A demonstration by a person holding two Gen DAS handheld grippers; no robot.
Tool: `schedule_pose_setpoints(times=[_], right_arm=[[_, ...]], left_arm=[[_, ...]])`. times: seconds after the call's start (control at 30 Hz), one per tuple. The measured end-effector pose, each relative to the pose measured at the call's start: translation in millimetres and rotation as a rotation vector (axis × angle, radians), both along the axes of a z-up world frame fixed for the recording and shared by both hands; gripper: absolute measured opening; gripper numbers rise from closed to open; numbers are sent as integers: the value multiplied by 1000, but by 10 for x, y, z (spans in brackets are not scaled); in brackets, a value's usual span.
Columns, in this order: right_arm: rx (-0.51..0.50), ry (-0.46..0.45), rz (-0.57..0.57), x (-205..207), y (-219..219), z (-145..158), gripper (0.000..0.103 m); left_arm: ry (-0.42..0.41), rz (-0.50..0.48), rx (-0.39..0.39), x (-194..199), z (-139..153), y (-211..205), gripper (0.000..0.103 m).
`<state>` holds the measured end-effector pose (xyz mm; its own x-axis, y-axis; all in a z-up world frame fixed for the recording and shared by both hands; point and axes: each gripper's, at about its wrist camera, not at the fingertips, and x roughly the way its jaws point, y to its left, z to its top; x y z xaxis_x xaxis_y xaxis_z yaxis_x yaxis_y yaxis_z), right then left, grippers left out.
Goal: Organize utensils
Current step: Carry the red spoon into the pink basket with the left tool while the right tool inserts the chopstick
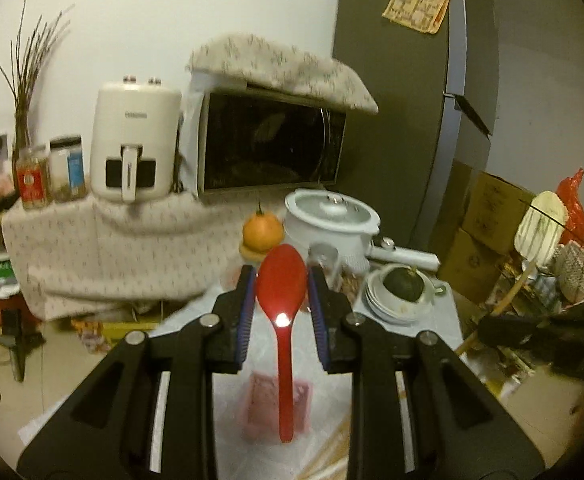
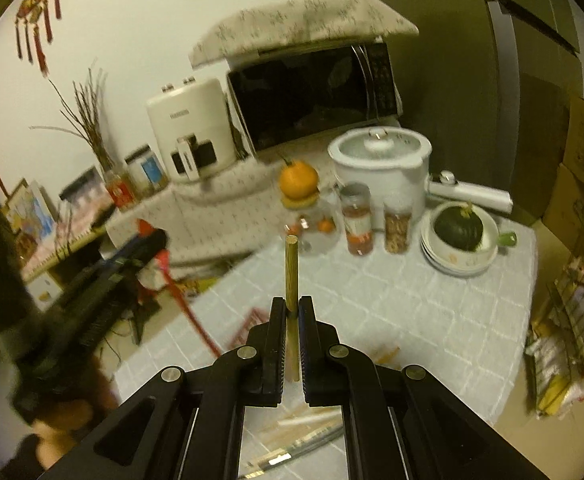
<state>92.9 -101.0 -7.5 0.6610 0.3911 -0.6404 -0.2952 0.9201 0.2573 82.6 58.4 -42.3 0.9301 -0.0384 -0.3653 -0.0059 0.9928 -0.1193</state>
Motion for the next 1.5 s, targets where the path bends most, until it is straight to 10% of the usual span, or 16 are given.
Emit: schedule_pose_setpoints(times=[0.37,0.87,1.07,1.5], right_arm=[[48,15,49,413,324,-155,6],[24,267,30,966,468,-954,6],[78,268,-12,985,334,-941,10],[88,191,-37,604,-7,-471,30]], left_arm=[[14,26,-31,370,-373,148,28],[291,-21,-34,859,-823,120,28],[286,-2,-42,831,-784,169,60],[316,3,-35,456,-463,157,70]])
